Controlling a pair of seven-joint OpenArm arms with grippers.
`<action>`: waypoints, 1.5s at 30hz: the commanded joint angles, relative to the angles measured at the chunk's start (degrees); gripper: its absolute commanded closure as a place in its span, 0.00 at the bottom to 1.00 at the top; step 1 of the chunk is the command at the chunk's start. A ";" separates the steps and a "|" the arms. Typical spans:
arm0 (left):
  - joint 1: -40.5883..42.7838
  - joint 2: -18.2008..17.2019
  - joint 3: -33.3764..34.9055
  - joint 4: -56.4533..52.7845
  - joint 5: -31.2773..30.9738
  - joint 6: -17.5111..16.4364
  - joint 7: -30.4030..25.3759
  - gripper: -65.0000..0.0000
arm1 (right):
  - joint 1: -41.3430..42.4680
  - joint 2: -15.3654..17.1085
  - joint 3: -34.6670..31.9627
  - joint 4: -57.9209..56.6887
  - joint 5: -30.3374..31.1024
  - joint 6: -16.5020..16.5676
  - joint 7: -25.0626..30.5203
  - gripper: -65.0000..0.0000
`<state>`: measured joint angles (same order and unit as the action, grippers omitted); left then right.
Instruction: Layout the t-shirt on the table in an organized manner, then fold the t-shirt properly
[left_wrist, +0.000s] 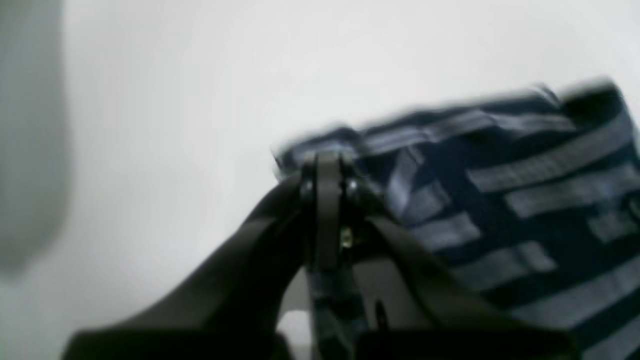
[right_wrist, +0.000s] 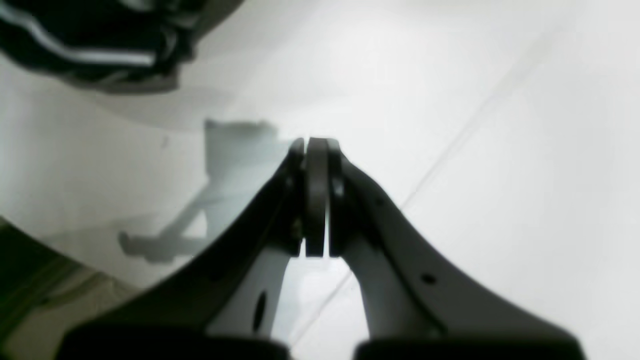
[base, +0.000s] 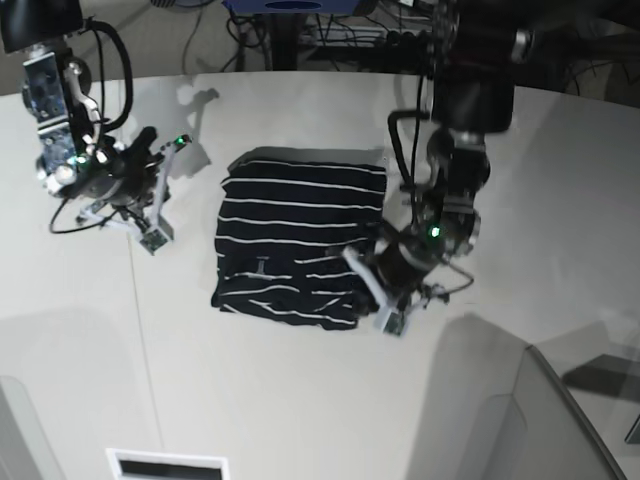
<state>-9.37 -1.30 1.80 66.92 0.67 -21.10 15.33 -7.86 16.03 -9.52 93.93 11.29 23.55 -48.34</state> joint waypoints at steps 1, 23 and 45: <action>0.88 -0.06 0.00 4.78 -2.73 -0.22 -1.31 1.00 | -0.01 -0.16 0.42 2.47 0.62 0.49 1.00 1.00; 16.35 -0.33 0.35 10.14 -9.85 -0.22 1.77 1.00 | 7.90 -7.28 -11.18 -18.11 0.89 0.84 20.78 1.00; 35.78 -10.17 -9.32 38.89 -9.77 -0.48 1.77 1.00 | -8.19 6.96 -2.31 9.41 0.71 0.93 21.48 1.00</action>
<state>26.28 -11.05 -7.18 104.49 -8.43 -21.78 18.74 -16.08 22.39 -12.29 102.17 11.51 24.38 -28.16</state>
